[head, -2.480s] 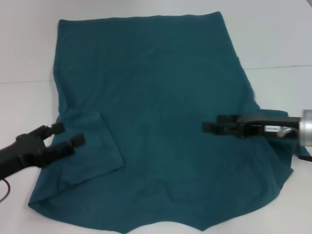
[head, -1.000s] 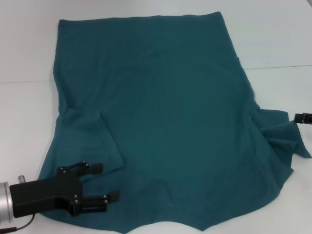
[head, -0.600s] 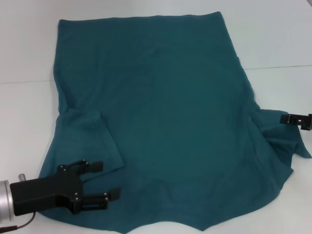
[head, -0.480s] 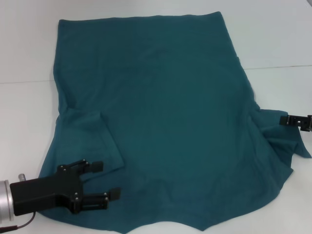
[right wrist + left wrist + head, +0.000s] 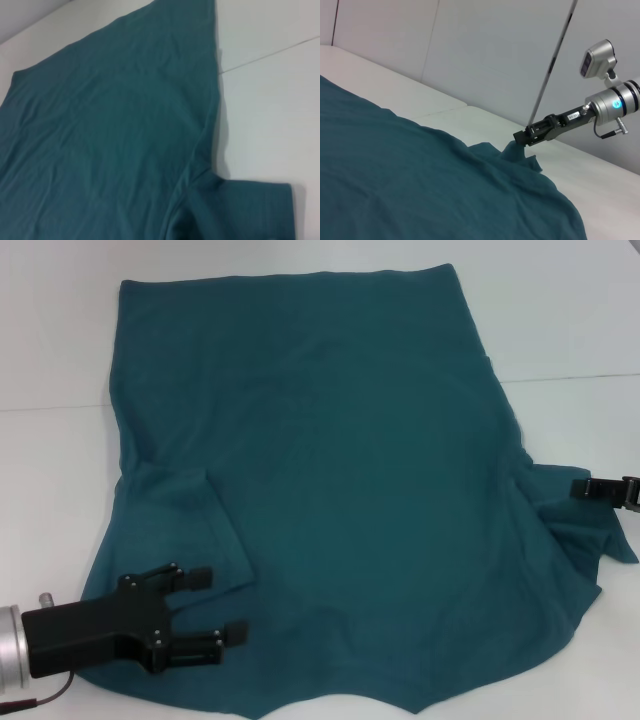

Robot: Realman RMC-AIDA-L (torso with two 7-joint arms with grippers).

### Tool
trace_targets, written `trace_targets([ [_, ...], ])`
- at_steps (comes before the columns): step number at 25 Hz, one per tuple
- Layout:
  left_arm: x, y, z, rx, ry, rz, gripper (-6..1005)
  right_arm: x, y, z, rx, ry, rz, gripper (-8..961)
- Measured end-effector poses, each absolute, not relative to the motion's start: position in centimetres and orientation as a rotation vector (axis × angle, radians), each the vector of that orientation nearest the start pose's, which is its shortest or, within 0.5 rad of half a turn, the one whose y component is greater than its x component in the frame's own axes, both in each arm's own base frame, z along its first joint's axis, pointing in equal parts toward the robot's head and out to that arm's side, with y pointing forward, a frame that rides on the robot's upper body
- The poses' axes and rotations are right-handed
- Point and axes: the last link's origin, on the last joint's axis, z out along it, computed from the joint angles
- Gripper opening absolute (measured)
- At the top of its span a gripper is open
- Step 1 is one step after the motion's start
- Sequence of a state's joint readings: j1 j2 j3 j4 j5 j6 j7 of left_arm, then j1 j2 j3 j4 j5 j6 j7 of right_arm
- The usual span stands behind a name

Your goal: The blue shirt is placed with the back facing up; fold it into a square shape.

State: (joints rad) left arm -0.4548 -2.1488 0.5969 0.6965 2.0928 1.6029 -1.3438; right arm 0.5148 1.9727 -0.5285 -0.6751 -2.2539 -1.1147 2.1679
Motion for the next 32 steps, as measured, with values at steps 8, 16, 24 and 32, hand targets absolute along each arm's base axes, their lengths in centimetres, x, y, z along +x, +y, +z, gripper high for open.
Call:
trace_targets([
  [8,-27.9,29.9,-1.5,-2.706,-0.703,-0.714,951,36.4,36.3,7.4,-1.879,1.561,0.452,573],
  [16,-27.8,30.0,-1.5,-2.707,-0.709,-0.715,951,36.5,36.2,7.7,-1.864,1.560,0.462,232],
  [24,-27.8,30.0,-1.5,-2.702,-0.720,-0.722,951,37.1,36.1,8.9,-1.818,1.537,0.507,21],
  [32,-27.9,29.9,-1.5,-2.689,-0.747,-0.735,951,37.1,36.5,10.2,-1.821,1.490,0.497,0],
])
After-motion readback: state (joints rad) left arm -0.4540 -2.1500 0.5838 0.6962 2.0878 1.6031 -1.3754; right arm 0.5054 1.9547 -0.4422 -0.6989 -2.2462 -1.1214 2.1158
